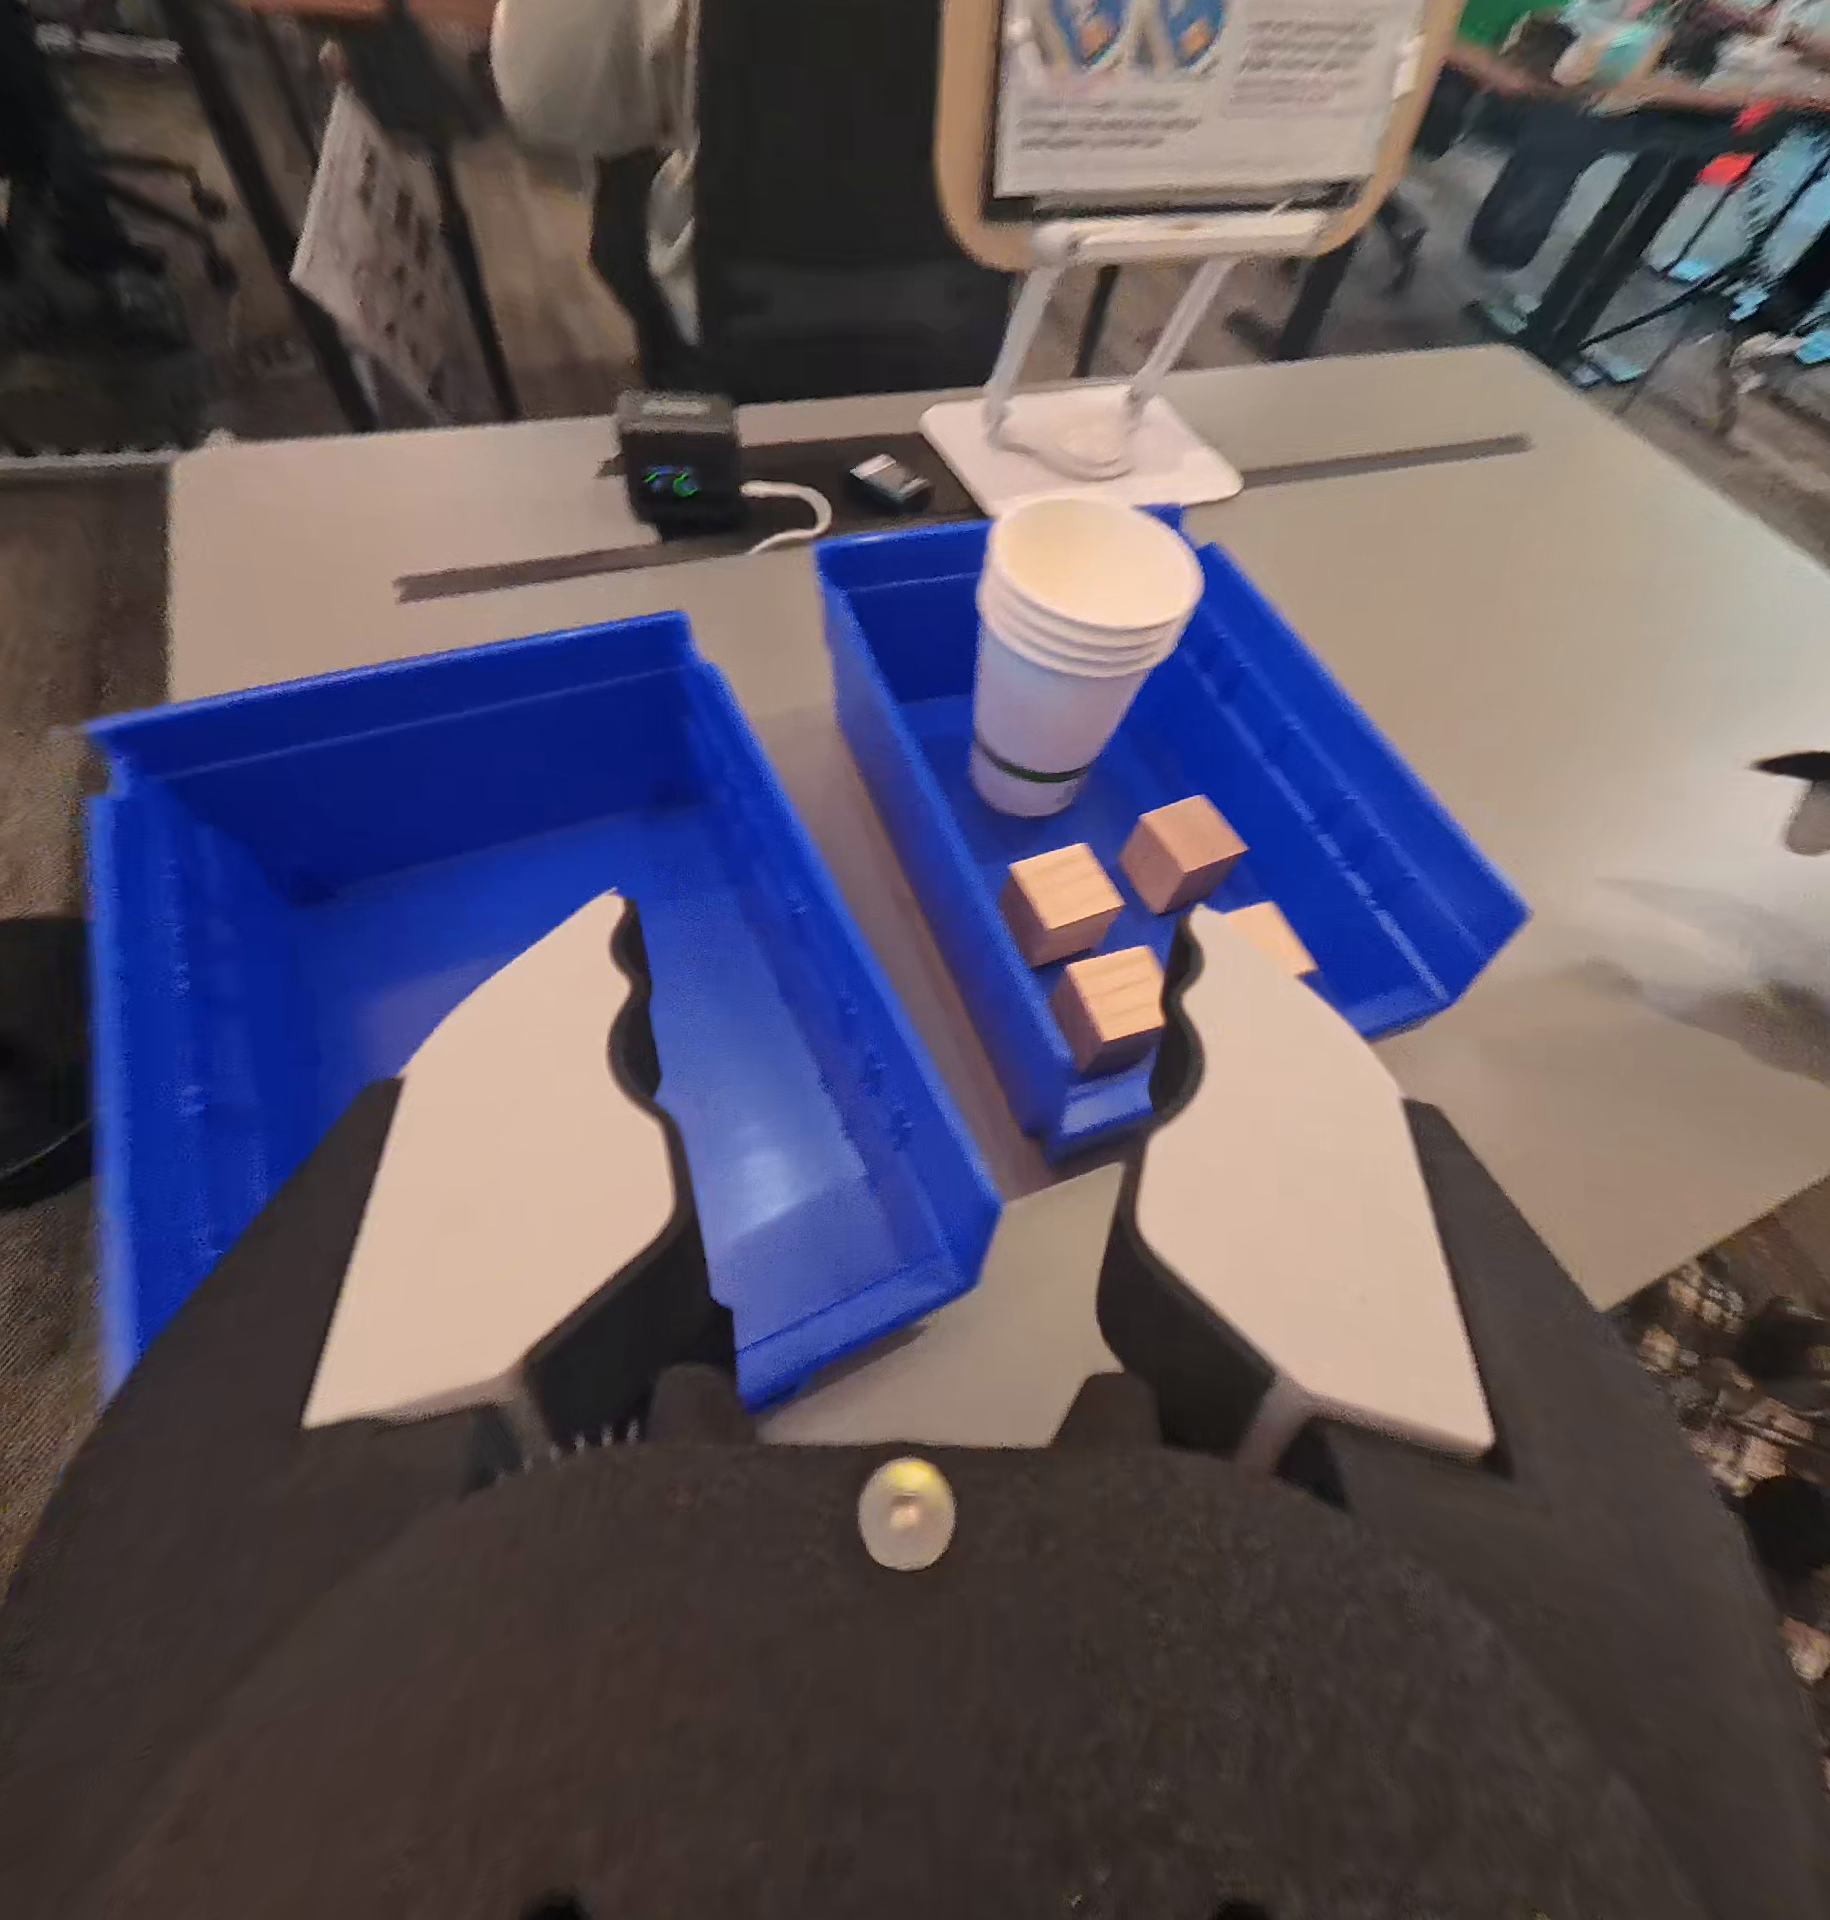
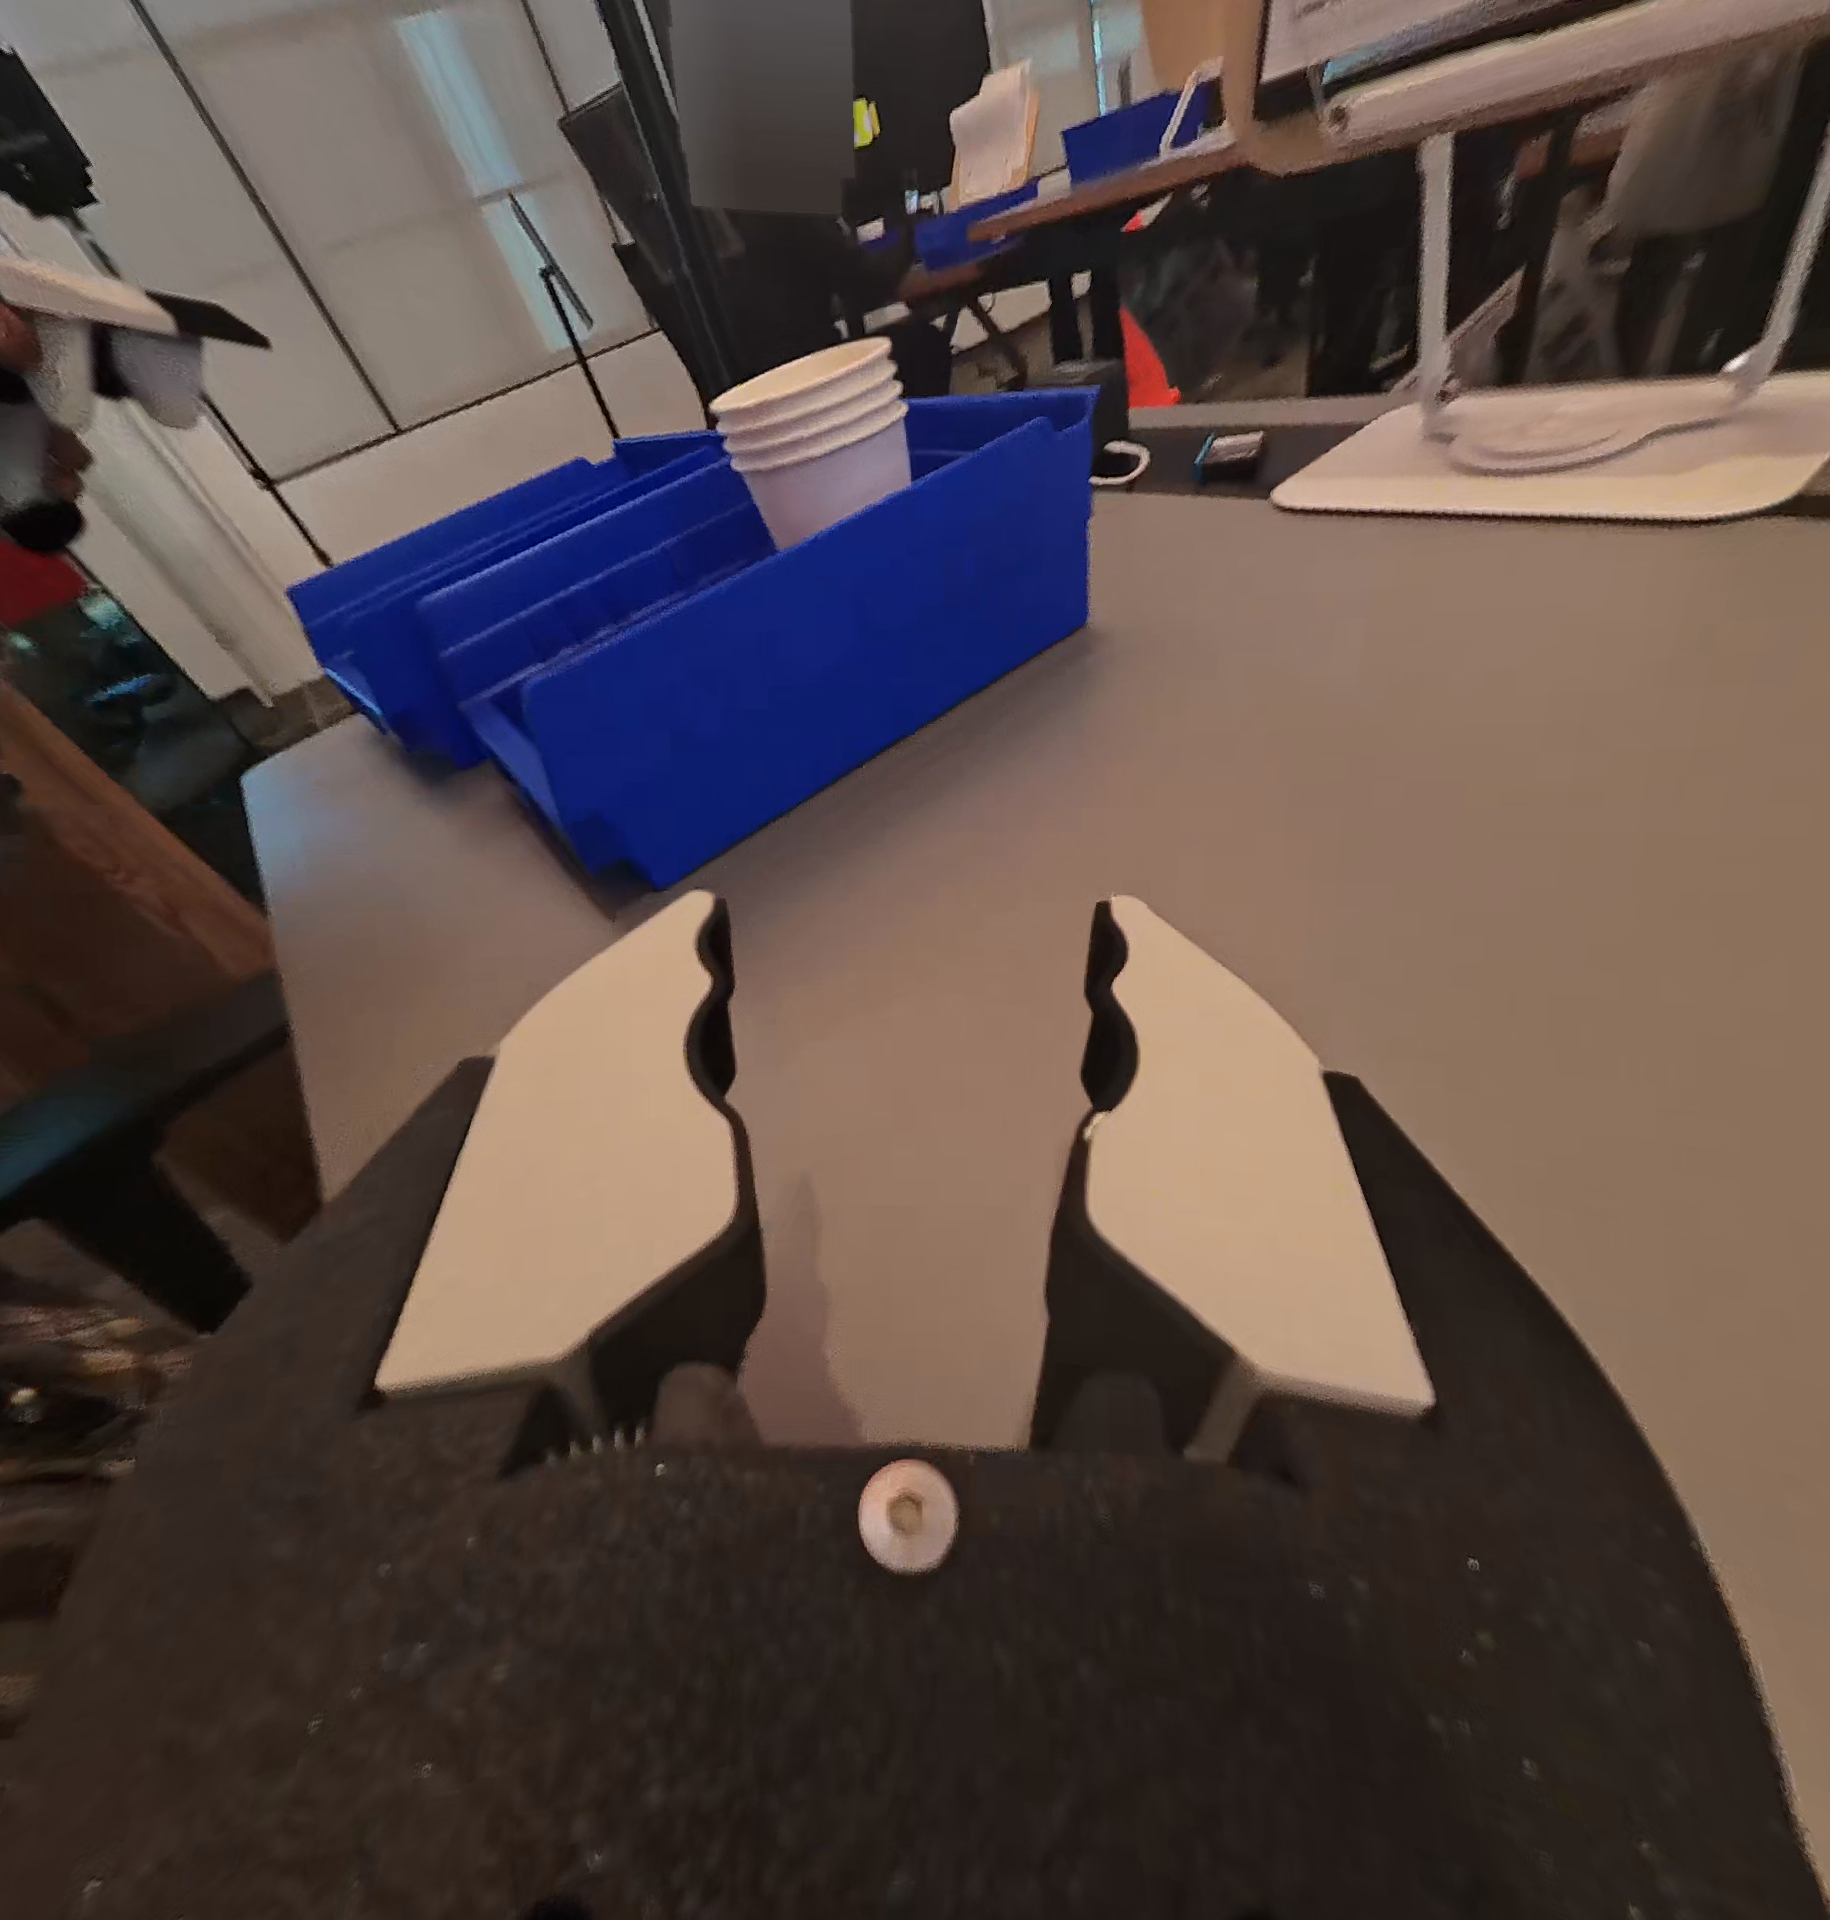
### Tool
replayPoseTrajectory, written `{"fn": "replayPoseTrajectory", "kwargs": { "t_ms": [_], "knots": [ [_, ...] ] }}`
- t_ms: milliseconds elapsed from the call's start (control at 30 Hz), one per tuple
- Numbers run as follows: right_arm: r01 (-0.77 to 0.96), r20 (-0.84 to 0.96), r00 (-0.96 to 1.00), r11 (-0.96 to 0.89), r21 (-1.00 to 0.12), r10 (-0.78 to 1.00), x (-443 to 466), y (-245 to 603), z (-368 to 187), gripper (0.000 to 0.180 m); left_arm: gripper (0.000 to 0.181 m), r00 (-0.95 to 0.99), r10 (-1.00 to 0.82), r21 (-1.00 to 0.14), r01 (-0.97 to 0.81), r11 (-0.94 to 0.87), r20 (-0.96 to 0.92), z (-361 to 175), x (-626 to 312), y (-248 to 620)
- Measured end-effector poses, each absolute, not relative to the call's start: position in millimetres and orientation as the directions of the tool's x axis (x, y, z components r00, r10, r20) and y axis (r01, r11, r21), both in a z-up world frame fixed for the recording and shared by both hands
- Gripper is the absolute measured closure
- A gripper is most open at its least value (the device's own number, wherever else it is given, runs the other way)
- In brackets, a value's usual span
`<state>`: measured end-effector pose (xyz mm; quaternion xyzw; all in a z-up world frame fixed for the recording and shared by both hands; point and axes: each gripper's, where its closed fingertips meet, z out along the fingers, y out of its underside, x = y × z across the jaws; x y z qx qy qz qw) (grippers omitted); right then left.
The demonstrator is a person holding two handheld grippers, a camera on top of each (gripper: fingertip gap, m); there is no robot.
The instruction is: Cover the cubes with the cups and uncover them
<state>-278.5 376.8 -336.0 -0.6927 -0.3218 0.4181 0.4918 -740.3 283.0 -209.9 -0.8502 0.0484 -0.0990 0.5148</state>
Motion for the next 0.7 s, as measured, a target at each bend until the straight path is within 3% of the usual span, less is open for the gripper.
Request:
{"fn": "replayPoseTrajectory", "kwargs": {
  "t_ms": [167,333,500,700],
  "knots": [
    [-0.014,-0.204,0.463,-0.223,-0.975,0.863,-265,383,-334,0.115,0.086,0.998,0.001,-0.787,0.051,-0.615,0.064,-216,-824,299],
    [-0.017,-0.192,0.459,-0.207,-0.978,0.867,-264,385,-334,0.114,0.084,0.987,0.152,-0.651,0.153,-0.744,0.058,-255,-897,297],
    [-0.003,-0.159,0.45,-0.176,-0.984,0.879,-266,380,-332,0.117,0.084,0.96,0.215,-0.544,0.28,-0.791,0.18,-297,-917,297],
    [0.075,-0.11,0.45,-0.161,-0.984,0.886,-274,378,-340,0.12,0.091,0.949,0.274,-0.406,0.313,-0.859,0.153,-331,-932,291]
  ]
}}
